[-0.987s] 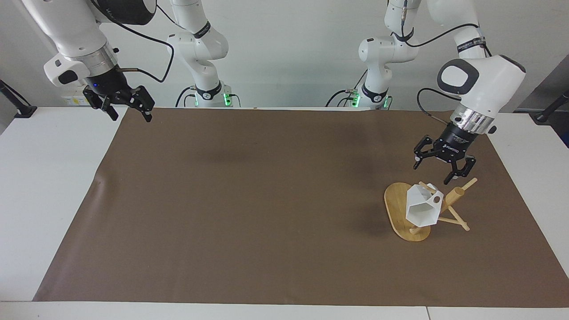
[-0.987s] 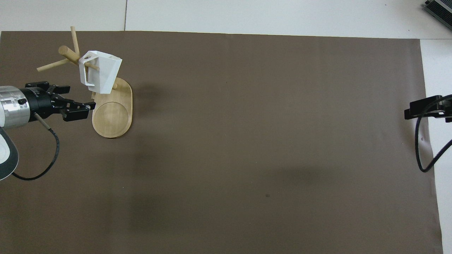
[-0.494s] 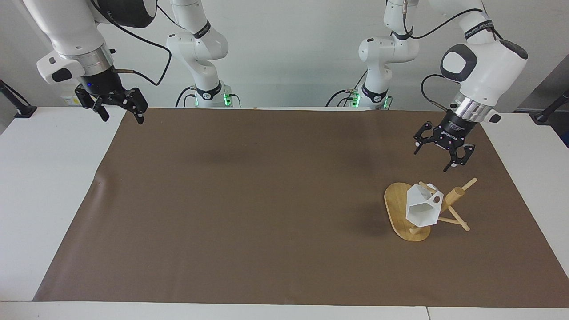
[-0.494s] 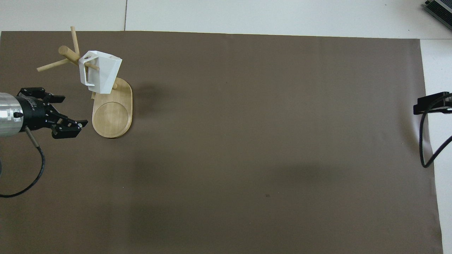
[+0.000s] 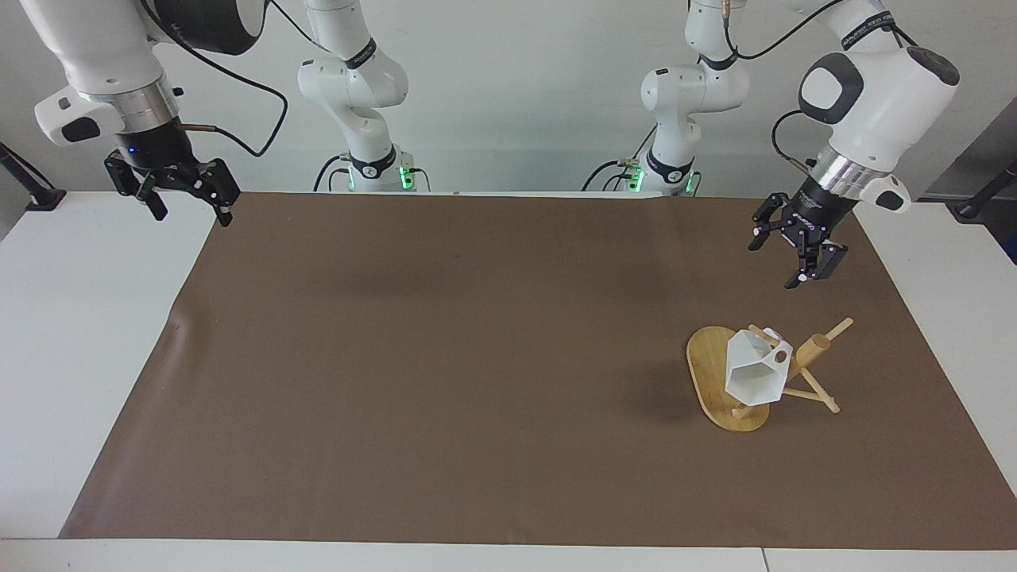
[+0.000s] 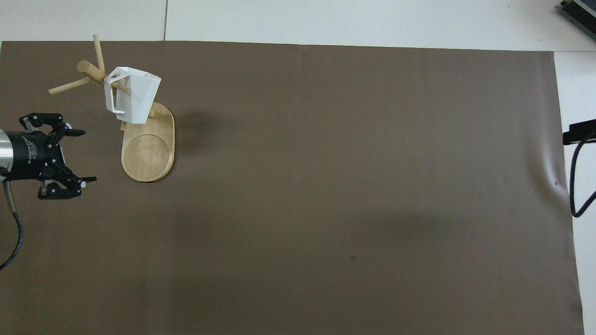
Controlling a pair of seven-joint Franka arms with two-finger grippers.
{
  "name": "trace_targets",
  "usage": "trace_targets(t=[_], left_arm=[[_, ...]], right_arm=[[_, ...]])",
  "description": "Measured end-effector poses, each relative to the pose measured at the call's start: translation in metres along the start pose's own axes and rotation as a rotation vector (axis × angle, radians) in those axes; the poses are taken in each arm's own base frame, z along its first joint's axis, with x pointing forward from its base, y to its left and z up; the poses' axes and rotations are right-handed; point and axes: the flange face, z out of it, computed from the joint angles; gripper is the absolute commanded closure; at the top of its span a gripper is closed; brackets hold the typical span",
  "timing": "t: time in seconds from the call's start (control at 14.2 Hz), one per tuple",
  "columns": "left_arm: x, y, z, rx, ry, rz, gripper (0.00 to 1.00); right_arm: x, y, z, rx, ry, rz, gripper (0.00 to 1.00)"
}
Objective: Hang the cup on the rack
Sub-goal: 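Open the left gripper and pull it back from the cup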
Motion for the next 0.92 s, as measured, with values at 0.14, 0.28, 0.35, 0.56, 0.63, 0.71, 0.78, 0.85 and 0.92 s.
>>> trace_targets(t=[0.14,0.28,0.35,0.56,0.63,0.71,0.78,0.85,0.92], left_arm=[[0.004,0.0,-0.003,0.013,0.0,0.192,0.0],[0.007,-0.001,-0.003,0.029,0.029,0.384,0.0],[0.007,-0.001,-0.003,0.039,0.053,0.476,0.0],[0.007,-0.004,-0.002,0.077,0.065,0.755,0.0],[0.006,-0.003,-0.004,0.086,0.06,0.877,0.0],[0.005,-0.002,-0.008,0.086,0.058,1.014,0.0],[0.004,-0.001,-0.012,0.085,0.056,1.129,0.0],[0.004,0.0,-0.016,0.089,0.054,1.225,0.0],[0.004,0.0,-0.019,0.106,0.064,1.302,0.0]], right_arm=[[0.0,0.0,0.0,0.0,-0.001,0.0,0.0],[0.0,0.0,0.001,0.0,-0.002,0.0,0.0],[0.0,0.0,0.001,0.0,-0.002,0.0,0.0],[0.0,0.003,0.001,0.0,-0.003,0.006,0.0],[-0.001,0.004,0.001,0.0,-0.003,0.008,0.0],[-0.001,0.004,0.001,-0.001,-0.003,0.008,0.0],[-0.001,0.004,0.001,0.0,-0.003,0.008,0.0],[-0.001,0.004,0.001,0.0,-0.003,0.008,0.0],[-0.001,0.004,0.001,0.0,-0.004,0.008,0.0]])
